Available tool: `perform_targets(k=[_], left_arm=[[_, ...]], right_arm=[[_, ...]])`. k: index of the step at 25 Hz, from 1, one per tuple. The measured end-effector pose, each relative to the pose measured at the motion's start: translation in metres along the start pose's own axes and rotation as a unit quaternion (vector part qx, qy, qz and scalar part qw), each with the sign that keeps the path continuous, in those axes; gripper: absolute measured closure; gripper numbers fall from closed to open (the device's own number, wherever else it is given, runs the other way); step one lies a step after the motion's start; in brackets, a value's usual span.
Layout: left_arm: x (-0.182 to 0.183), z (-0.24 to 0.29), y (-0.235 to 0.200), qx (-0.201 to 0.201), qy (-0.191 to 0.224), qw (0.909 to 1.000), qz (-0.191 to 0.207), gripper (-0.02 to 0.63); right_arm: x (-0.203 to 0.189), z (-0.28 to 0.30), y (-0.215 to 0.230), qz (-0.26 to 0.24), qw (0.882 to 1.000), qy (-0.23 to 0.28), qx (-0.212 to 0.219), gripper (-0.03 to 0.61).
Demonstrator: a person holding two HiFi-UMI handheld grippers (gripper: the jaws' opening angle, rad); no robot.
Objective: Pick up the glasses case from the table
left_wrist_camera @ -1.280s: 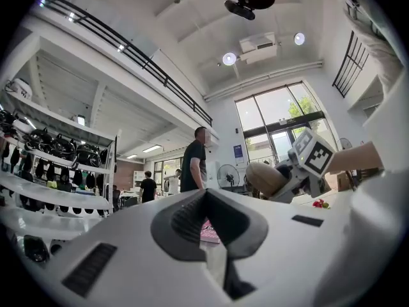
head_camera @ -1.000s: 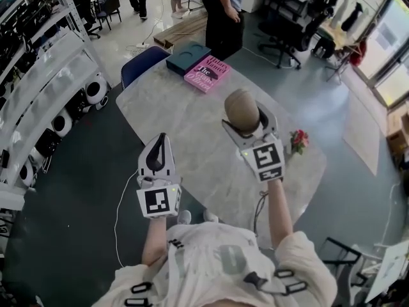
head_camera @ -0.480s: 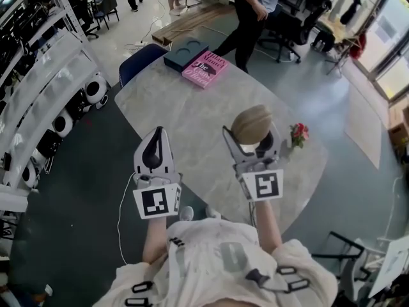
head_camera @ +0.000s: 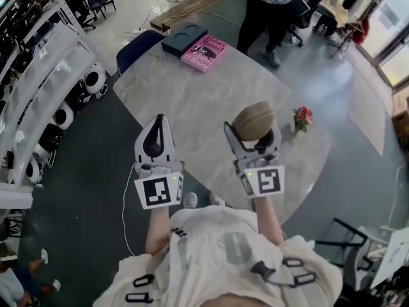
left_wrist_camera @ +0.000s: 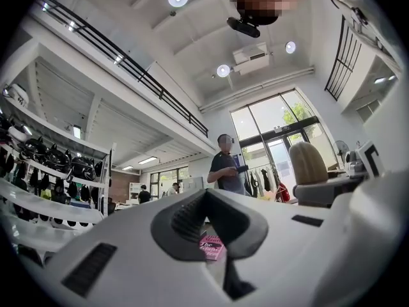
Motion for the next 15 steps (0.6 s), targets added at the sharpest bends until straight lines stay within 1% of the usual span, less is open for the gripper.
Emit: perform_targets(k=[2, 10, 15], left_arm=[[-0.0009, 0.0004, 0.0011, -0.001, -0.002, 1.0000, -0.001, 0.611], [-0.0074, -0.0022, 0.0020, 0.001, -0.008, 0.9999, -0.006, 0.611], [-0.0078, -0.0002, 0.0015, 0.001, -0.010, 0.9999, -0.007, 0.611]], right_arm=[[-0.0010, -0.0003, 0.0019, 0.012, 1.000, -0.006, 0.001, 0.192], [0.0005, -0.0023, 0.0016, 0.000, 1.000, -0.005, 0.002, 0.192], [0.0023, 0.0005, 0.0051, 0.009, 1.000, -0.008, 0.005, 0.192]])
Point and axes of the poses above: the fingertips, and each gripper's own axes: z forward along the fingers, y to its right, x out of its top, the point moved 9 cm from there along -z, backward along the fingers, and after that the axes turned 3 degrees about z, right-handed, at the moved point
